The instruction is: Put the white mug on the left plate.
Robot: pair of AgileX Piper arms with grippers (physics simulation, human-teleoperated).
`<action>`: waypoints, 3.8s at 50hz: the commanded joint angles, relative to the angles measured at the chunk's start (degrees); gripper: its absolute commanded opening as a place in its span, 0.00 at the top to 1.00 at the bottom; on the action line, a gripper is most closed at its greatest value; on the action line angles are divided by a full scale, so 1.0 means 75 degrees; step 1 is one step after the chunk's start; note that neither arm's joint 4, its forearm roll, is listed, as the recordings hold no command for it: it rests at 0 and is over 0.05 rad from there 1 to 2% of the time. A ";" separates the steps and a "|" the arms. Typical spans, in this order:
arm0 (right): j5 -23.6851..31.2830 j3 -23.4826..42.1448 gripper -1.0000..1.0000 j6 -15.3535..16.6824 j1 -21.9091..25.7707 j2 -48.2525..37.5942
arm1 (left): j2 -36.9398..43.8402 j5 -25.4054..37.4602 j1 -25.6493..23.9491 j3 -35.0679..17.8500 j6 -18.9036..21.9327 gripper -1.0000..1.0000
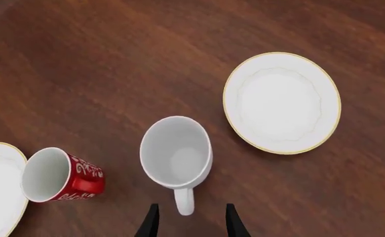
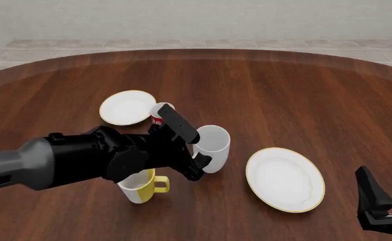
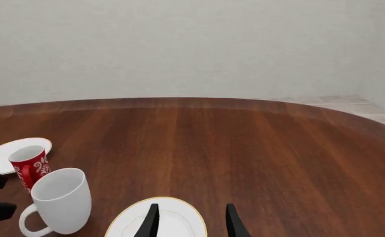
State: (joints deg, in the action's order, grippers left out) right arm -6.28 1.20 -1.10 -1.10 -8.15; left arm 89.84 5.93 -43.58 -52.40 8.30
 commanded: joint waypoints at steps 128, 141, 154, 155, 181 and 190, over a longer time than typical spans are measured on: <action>-0.0249 -0.0022 0.00 0.0021 0.0009 -0.0289 | 0.1430 -0.0927 0.0337 -0.0034 0.0116 0.00; -0.0195 -0.0009 0.00 0.0027 0.0001 -0.0237 | 0.1611 -0.1043 0.0346 -0.0042 0.0144 0.00; -0.0274 -0.0011 0.00 0.0033 -0.0003 -0.0318 | 0.1681 -0.1076 0.0375 -0.0064 0.0187 0.00; -0.0281 -0.0017 0.00 0.0033 -0.0004 -0.0319 | 0.1696 -0.1090 0.0383 -0.0061 0.0183 0.00; -0.0319 -0.0098 0.00 0.0018 -0.0010 -0.0274 | 0.1802 -0.1201 0.0324 0.0002 0.0127 0.00; -0.0347 -0.0106 0.00 0.0019 0.0003 -0.0310 | 0.1572 -0.1364 0.0469 0.0198 0.0501 1.00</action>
State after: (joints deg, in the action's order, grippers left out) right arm -8.67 0.54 -0.94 -1.14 -10.33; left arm 102.37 -3.71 -40.31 -51.64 10.93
